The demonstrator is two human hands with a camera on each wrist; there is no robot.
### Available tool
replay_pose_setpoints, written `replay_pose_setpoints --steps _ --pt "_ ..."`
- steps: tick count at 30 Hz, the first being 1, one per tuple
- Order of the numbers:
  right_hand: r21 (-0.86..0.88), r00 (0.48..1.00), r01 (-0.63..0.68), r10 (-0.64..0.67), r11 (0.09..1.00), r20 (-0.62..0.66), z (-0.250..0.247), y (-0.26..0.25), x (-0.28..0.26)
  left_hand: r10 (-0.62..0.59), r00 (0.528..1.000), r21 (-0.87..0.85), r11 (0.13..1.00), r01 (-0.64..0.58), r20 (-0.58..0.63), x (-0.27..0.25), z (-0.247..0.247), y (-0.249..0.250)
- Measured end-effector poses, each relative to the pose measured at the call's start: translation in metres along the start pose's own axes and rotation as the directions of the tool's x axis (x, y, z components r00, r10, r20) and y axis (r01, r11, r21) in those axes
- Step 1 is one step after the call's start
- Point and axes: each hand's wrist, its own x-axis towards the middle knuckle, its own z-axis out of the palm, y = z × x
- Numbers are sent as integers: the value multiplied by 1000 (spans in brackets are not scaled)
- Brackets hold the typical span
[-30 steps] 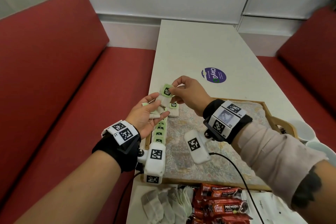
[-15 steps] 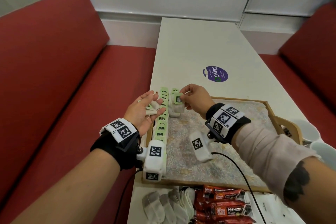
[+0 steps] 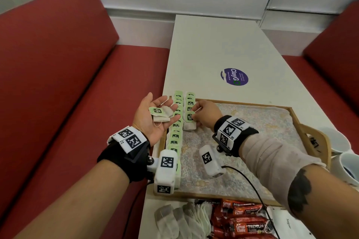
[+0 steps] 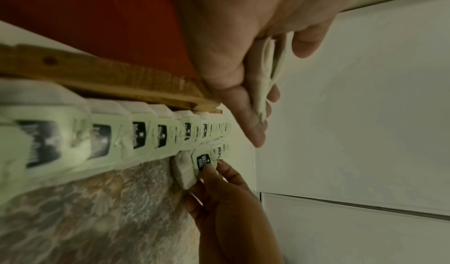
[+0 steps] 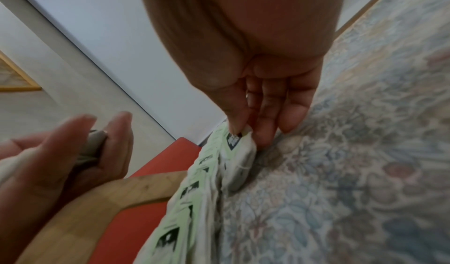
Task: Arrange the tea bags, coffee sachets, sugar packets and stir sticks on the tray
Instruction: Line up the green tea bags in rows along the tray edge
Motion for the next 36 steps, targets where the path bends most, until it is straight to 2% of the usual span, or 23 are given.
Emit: replay_pose_setpoints --steps 11,18,28,36 --pt "-16 998 -49 48 999 -40 5 4 5 -13 1000 10 1000 13 4 -1 -1 1" --pt "73 997 -78 79 994 -22 2 6 4 -8 1000 20 1000 8 -5 -1 0 0" --pt "86 996 -82 84 993 -26 2 3 6 -2 1000 24 1000 2 -9 -2 0 -1" --pt "-10 995 -59 58 998 -81 3 1 14 0 1000 23 1000 0 -10 -2 1 -1"
